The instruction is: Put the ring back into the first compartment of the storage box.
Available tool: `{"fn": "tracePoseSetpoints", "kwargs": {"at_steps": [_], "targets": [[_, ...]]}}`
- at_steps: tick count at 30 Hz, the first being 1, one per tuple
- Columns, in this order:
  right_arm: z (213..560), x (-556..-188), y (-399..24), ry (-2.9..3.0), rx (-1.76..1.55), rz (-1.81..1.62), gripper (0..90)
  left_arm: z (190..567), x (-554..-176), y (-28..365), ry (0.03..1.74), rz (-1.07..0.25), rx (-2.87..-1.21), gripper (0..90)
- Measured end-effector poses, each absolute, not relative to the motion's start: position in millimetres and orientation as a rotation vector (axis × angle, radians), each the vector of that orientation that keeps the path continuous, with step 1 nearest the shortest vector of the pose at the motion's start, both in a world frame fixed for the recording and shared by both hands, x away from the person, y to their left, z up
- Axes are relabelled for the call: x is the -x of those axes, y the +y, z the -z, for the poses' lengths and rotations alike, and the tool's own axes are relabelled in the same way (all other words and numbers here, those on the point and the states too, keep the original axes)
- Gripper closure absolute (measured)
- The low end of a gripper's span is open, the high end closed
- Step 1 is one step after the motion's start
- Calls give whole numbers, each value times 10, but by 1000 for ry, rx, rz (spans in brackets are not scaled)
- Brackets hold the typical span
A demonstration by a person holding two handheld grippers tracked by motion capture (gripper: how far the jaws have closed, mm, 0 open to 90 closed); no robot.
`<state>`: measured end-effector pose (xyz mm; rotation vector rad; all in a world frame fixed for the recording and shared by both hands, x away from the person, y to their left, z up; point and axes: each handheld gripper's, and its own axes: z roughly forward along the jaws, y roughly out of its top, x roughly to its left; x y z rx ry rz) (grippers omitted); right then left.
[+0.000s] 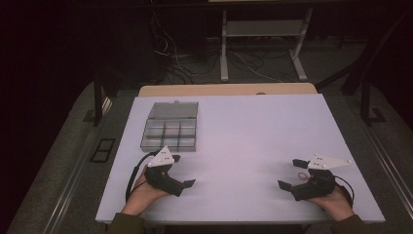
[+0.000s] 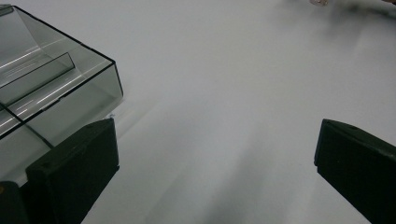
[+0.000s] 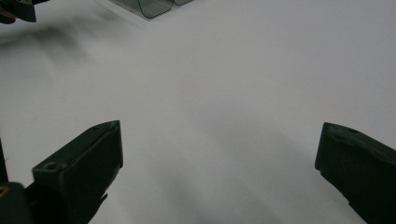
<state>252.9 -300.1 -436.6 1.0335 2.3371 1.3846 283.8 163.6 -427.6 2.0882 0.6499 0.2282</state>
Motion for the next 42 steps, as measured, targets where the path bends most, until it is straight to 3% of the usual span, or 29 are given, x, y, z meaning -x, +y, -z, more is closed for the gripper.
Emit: {"fn": "tracePoseSetpoints", "kwargs": {"at_steps": [32, 33, 37, 42], "targets": [[4277, -2721, -3276, 2330, -1097, -1263, 10, 4282, -2807, 1696, 652, -234, -2070, 0], [4276, -2732, -3314, 2328, -1098, -1262, 60, 4285, -2805, 1697, 652, -234, -2070, 0], [4280, -2766, -3379, 2316, -1136, -1239, 63, 4293, -2806, 1705, 650, -233, -2073, 0], [4298, -2799, -3453, 2313, -1167, -1221, 151, 4293, -2804, 1705, 647, -233, -2072, 0]]}}
